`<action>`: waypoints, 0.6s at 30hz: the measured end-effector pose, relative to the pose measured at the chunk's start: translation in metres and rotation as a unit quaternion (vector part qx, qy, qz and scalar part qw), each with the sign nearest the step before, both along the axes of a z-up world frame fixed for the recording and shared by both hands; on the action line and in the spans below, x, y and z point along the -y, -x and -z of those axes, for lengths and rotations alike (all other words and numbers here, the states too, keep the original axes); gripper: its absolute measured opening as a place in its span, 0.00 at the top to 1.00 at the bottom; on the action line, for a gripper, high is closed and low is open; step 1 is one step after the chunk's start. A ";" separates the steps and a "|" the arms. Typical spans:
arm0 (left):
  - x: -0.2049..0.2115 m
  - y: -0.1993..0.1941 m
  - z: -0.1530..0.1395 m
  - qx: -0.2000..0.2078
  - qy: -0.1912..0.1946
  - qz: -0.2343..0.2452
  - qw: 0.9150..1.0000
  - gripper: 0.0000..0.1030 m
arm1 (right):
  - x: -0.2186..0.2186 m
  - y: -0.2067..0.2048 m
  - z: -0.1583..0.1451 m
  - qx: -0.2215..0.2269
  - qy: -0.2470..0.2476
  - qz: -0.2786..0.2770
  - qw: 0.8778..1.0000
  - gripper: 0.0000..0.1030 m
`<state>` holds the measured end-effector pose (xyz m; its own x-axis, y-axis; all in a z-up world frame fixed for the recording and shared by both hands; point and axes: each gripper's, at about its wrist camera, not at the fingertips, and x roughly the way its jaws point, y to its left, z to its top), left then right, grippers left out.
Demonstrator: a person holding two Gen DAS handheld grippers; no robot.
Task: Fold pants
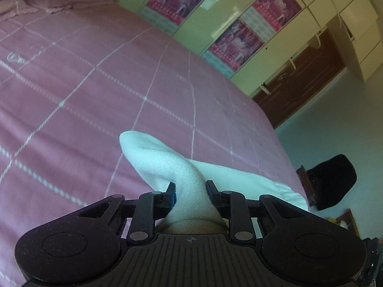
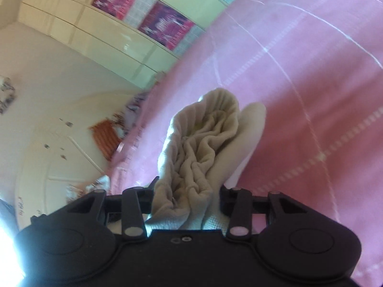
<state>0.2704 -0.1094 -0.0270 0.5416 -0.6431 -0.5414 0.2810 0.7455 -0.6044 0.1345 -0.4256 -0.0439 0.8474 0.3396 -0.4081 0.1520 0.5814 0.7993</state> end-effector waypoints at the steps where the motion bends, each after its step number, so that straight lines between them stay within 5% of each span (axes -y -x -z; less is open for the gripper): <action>1: 0.001 -0.008 -0.007 0.011 0.000 -0.003 1.000 0.76 | 0.004 -0.007 -0.007 0.012 -0.004 0.002 1.000 0.58; 7: 0.023 -0.049 0.002 0.031 -0.057 -0.025 0.998 0.76 | 0.031 -0.054 -0.009 0.026 0.007 0.020 0.999 0.59; 11: 0.043 -0.055 0.046 -0.011 -0.165 -0.003 0.986 0.75 | 0.045 -0.075 0.032 -0.030 0.005 0.022 0.999 0.56; 14: 0.042 -0.043 0.066 -0.024 -0.212 -0.008 0.977 0.55 | 0.042 -0.074 0.061 -0.117 0.039 0.043 0.991 0.51; 16: 0.034 -0.032 0.064 -0.016 -0.219 -0.021 0.975 0.40 | 0.035 -0.060 0.066 -0.125 0.070 0.056 0.988 0.36; 18: 0.026 -0.021 0.053 0.010 -0.227 -0.042 0.973 0.40 | 0.033 -0.044 0.055 -0.118 0.113 0.088 0.983 0.30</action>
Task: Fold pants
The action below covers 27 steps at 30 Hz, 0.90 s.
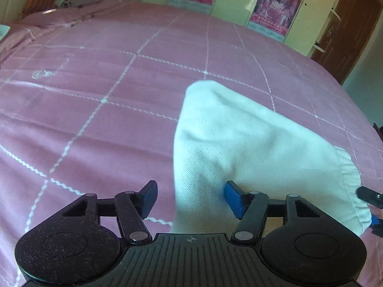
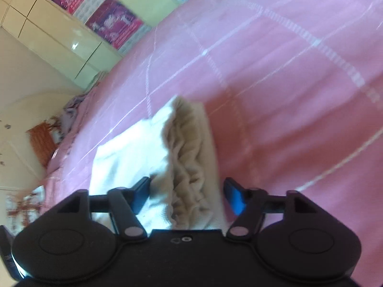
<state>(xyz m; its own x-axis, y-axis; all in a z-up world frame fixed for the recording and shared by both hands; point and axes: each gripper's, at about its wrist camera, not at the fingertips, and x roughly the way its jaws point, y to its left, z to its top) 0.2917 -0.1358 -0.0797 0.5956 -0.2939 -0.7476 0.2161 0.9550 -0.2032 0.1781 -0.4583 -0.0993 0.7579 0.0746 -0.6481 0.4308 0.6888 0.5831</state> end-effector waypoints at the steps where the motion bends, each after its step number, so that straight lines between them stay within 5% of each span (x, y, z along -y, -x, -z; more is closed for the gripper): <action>1: -0.002 0.007 -0.007 0.024 -0.004 -0.008 1.000 0.40 | -0.001 0.009 -0.008 0.006 0.019 0.012 1.000 0.31; 3: 0.000 0.015 -0.021 0.049 0.009 0.002 0.999 0.40 | -0.007 0.018 -0.029 0.017 0.063 0.017 0.998 0.38; 4: 0.005 0.016 -0.025 0.049 0.010 0.016 0.999 0.40 | -0.018 0.018 -0.042 0.025 0.097 0.001 0.995 0.49; 8: 0.033 0.029 -0.013 0.019 -0.024 0.061 0.998 0.40 | -0.078 -0.003 -0.073 0.049 0.199 -0.093 0.974 0.64; 10: 0.047 0.039 0.005 -0.009 -0.060 0.086 0.994 0.40 | -0.100 -0.010 -0.065 0.033 0.215 -0.131 0.967 0.68; 12: 0.048 0.049 0.009 0.007 -0.073 0.093 0.993 0.39 | -0.112 -0.018 -0.044 -0.018 0.226 -0.153 0.962 0.70; 15: 0.043 0.046 0.005 -0.011 -0.059 0.089 0.994 0.39 | -0.103 -0.016 -0.012 -0.072 0.236 -0.148 0.958 1.00; 18: 0.047 0.050 0.001 -0.005 -0.072 0.094 0.993 0.39 | -0.081 -0.015 -0.009 -0.070 0.165 -0.116 0.977 1.00; 21: 0.050 0.057 -0.005 0.003 -0.083 0.091 0.992 0.38 | -0.081 -0.012 -0.009 -0.073 0.153 -0.104 0.980 1.00; 23: 0.050 0.059 -0.010 0.005 -0.082 0.087 0.993 0.27 | -0.084 -0.002 -0.012 -0.069 0.144 -0.093 0.983 1.00; 25: 0.052 0.062 -0.016 0.012 -0.082 0.085 0.993 0.08 | -0.087 0.004 -0.020 -0.058 0.140 -0.093 0.984 0.84; 27: 0.056 0.069 -0.025 0.031 -0.093 0.087 0.991 0.07 | -0.093 0.010 -0.031 -0.040 0.143 -0.090 0.985 0.75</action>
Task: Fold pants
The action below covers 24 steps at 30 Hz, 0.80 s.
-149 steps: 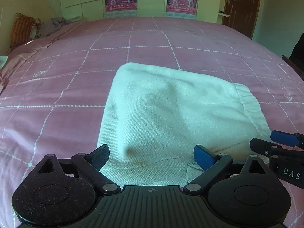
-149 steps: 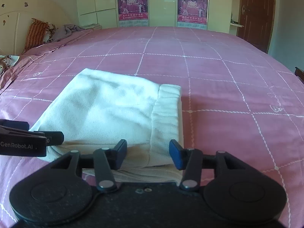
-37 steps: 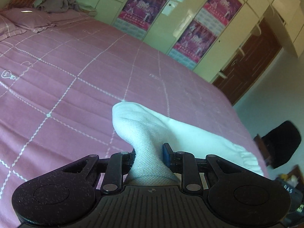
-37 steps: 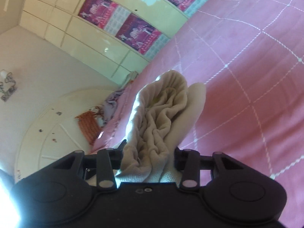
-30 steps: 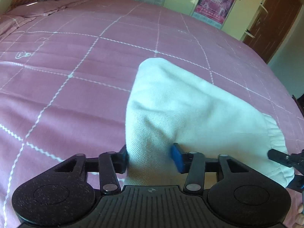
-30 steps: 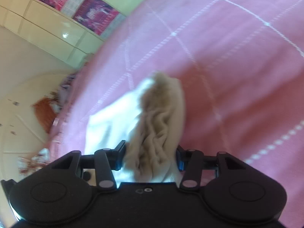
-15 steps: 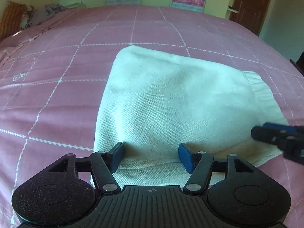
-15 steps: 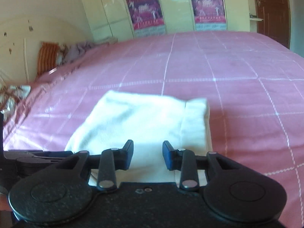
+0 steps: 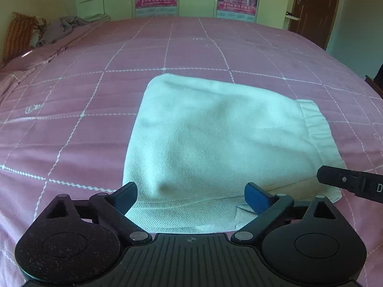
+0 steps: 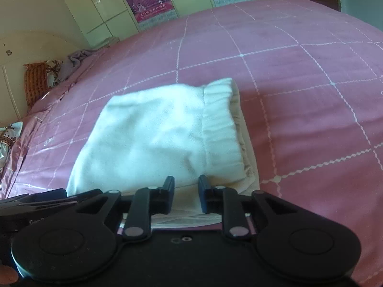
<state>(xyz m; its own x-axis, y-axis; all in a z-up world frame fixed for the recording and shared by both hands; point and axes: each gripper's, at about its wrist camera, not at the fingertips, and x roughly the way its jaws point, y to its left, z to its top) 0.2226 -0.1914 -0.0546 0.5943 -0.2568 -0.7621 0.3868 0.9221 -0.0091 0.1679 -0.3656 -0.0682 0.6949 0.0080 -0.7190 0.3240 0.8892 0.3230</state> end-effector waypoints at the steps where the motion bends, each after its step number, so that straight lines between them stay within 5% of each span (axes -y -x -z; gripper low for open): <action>1: 0.002 0.003 -0.004 0.006 -0.006 0.002 1.000 0.06 | -0.003 0.002 -0.007 0.010 0.006 0.002 1.000 0.73; 12: -0.012 0.032 -0.043 0.012 0.020 -0.016 1.000 0.00 | -0.006 0.034 -0.020 0.015 0.028 0.024 0.999 0.70; 18: -0.023 0.054 -0.061 0.070 -0.023 -0.034 0.997 0.00 | -0.011 0.055 -0.028 0.024 0.024 0.025 0.999 0.61; 19: -0.024 0.056 -0.064 0.072 -0.032 -0.035 0.996 0.00 | -0.012 0.057 -0.030 0.026 0.025 0.023 0.999 0.53; 24: -0.033 0.060 -0.075 0.047 -0.033 -0.049 0.997 0.00 | -0.024 0.063 -0.039 0.028 0.034 0.007 0.999 0.53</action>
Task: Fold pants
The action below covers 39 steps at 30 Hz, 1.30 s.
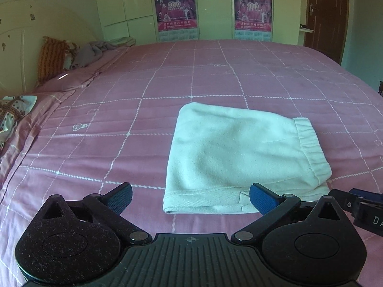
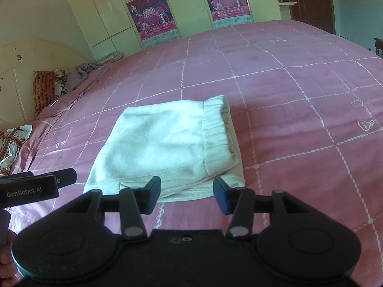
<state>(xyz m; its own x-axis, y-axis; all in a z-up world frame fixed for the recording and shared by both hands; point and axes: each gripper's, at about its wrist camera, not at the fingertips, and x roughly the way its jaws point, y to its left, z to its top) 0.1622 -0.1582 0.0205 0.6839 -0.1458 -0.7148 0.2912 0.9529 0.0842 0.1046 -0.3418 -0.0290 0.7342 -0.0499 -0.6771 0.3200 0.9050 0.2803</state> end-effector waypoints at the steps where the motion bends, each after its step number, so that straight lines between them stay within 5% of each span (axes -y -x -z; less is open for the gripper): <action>1: -0.002 0.001 -0.002 -0.002 -0.002 -0.001 1.000 0.00 | -0.003 0.001 -0.002 0.000 0.004 -0.005 1.000 0.53; 6: -0.008 0.018 -0.013 0.033 -0.029 -0.010 0.999 0.00 | -0.019 0.008 -0.008 -0.006 0.032 -0.029 0.999 0.54; 11: -0.011 0.033 -0.023 0.041 -0.041 -0.007 0.998 0.00 | -0.030 0.022 -0.020 0.006 0.045 -0.044 0.998 0.38; 39: -0.044 0.109 -0.057 0.061 -0.012 0.010 0.998 0.00 | -0.062 0.095 -0.059 0.057 0.061 -0.007 0.996 0.06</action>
<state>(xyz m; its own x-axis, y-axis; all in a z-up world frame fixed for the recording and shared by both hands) 0.0535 -0.1138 0.0774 0.7633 -0.1438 -0.6299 0.2957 0.9446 0.1427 0.0101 -0.2798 0.0303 0.8075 -0.1156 -0.5785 0.2796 0.9385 0.2027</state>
